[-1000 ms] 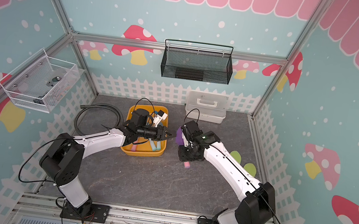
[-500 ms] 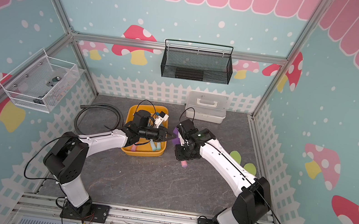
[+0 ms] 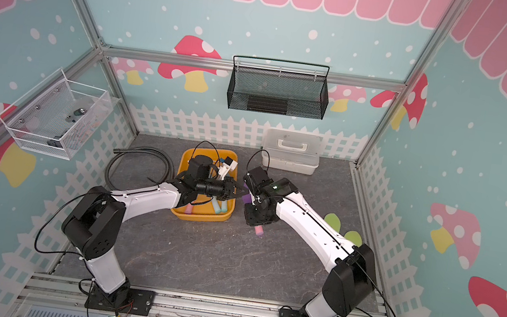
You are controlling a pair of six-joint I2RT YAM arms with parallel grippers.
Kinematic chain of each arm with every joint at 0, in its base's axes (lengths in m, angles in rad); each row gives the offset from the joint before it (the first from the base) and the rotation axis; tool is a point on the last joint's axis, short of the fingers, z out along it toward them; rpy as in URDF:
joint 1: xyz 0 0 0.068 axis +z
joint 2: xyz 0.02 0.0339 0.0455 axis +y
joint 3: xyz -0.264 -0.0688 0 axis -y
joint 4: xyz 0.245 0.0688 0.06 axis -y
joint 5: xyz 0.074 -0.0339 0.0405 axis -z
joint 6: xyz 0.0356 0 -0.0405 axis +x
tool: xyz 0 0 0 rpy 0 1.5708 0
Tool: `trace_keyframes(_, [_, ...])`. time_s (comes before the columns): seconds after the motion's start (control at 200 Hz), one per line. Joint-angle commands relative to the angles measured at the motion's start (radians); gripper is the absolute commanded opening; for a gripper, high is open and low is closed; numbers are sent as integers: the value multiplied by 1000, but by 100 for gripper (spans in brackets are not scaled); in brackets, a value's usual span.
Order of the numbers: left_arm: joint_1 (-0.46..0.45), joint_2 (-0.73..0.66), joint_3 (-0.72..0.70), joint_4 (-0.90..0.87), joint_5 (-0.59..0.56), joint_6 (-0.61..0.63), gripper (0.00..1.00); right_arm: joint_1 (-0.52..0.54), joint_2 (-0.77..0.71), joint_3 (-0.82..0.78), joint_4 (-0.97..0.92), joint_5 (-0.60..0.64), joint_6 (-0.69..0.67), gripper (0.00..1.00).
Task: Put the shovel into the storage box
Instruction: Pick up the shovel from the center of the board, then place the shovel in the storage box.
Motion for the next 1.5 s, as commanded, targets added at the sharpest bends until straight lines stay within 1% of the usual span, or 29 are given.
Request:
trace_keyframes(0.0, [-12,3,15,-16,-5,88,0,18,-9,58,26,-29,-26,29])
trace_keyframes(0.115, [-10,4,38,-55,-14,118,0,20,-28,73,35,-28,-33,38])
trace_keyframes(0.25, [5,16,74,-85,-13,138,0,20,-53,89,38,-29,-37,40])
trace_keyframes(0.365, [45,17,112,-148,-5,177,0,20,-90,93,39,-25,-33,41])
trace_keyframes(0.45, [99,10,156,-244,-6,241,0,20,-132,93,36,-2,-30,43])
trace_keyframes(0.48, [149,12,176,-284,6,267,0,20,-147,90,34,9,-30,44])
trace_keyframes(0.645, [320,39,278,-484,34,400,0,18,-202,49,22,62,-29,46])
trace_keyframes(0.71, [366,53,305,-537,32,439,0,18,-214,22,22,71,-24,46])
trace_keyframes(0.776, [394,77,332,-578,38,470,0,18,-222,0,24,76,-16,46])
trace_keyframes(0.916, [402,160,396,-632,55,509,0,18,-229,-26,24,86,-9,46])
trace_keyframes(1.256, [393,340,473,-614,68,501,0,17,-263,-69,21,94,7,46])
trace_keyframes(1.496, [377,431,552,-615,90,494,0,15,-277,-90,20,101,15,46])
